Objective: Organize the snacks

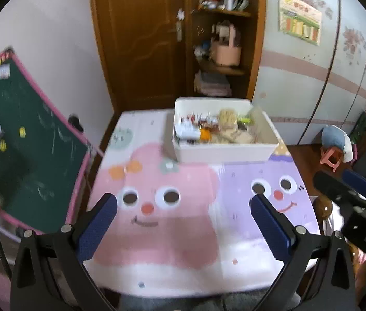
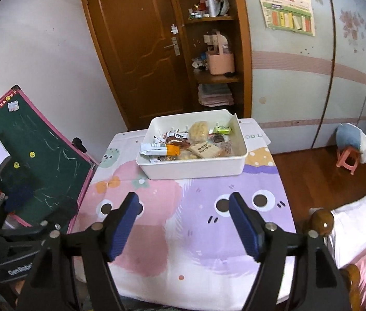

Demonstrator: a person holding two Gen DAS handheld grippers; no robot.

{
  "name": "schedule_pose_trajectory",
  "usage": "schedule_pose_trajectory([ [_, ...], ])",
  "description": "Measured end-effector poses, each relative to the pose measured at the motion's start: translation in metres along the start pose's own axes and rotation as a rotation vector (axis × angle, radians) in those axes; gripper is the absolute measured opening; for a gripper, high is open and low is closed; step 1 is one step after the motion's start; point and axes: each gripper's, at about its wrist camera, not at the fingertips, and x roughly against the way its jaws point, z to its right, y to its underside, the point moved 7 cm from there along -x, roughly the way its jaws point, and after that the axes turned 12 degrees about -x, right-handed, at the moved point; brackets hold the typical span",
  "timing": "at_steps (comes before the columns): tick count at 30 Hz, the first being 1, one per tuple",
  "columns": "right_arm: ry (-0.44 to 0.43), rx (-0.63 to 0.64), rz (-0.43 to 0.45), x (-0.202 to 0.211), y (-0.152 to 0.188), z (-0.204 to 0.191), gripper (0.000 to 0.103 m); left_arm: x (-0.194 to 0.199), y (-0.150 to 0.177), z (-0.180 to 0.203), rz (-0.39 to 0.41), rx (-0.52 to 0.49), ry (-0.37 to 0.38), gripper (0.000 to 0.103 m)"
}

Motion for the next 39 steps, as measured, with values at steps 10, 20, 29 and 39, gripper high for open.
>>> schedule_pose_trajectory([
  [10,0.026,-0.023,-0.081,-0.011,0.034,0.012,0.077,-0.015,0.028,-0.002,-0.065,0.029,0.009,0.103],
  [20,0.022,0.038,-0.094,-0.011,0.047,-0.002,0.077,-0.022,0.032,-0.005,-0.082,0.013,-0.007,0.102],
  [29,0.012,0.048,-0.098,-0.012,0.047,-0.005,0.077,-0.016,0.029,-0.003,-0.052,0.001,-0.038,0.102],
  [39,0.004,0.041,-0.105,-0.015,0.049,-0.005,0.076,-0.015,0.031,-0.002,-0.055,-0.006,-0.042,0.102],
])
